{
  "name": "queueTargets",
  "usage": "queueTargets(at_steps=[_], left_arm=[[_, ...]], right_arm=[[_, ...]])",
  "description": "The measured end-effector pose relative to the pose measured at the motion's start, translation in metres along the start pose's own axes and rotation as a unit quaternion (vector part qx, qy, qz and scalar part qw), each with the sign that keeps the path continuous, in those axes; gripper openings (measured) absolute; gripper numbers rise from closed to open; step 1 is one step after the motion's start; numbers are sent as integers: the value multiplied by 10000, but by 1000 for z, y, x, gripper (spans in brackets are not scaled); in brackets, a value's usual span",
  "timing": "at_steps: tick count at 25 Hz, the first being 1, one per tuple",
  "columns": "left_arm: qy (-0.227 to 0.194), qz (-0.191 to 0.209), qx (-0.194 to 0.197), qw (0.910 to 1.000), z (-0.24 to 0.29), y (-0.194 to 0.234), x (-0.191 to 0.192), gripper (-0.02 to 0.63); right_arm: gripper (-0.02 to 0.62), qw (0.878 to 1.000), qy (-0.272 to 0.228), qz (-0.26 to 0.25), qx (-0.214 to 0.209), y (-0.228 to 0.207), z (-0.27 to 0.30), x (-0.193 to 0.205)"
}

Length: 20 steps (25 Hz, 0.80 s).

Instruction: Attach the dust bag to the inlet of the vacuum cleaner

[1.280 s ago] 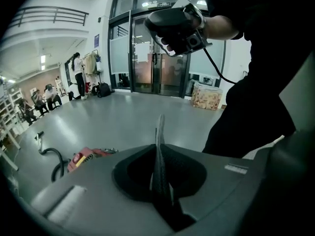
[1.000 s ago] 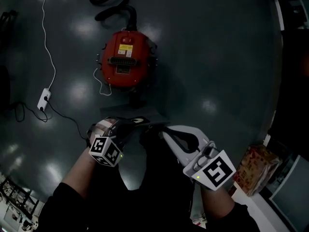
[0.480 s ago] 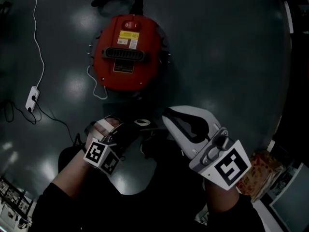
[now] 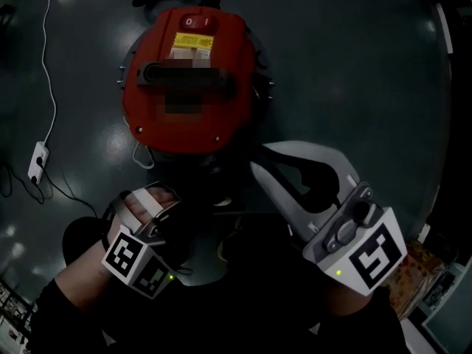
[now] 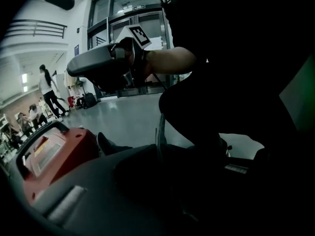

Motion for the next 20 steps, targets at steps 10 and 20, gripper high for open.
queueTargets(at_steps=[10, 20], left_arm=[[-102, 65, 52, 9999, -1, 3, 11, 26], [-512, -536, 15, 9972, -8, 13, 19, 29]], right_arm=[[44, 9982, -108, -587, -103, -20, 19, 20], [101, 9911, 451, -1232, -210, -35, 56, 20]])
Point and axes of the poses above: the fingertips, and each gripper's own axes: z forward along the fingers, y to its left, x out of its underside, the point moved 8 cm from there along -z, backward along the fingers, and after that the axes turned 8 degrees about -z, right-handed, at the moved point
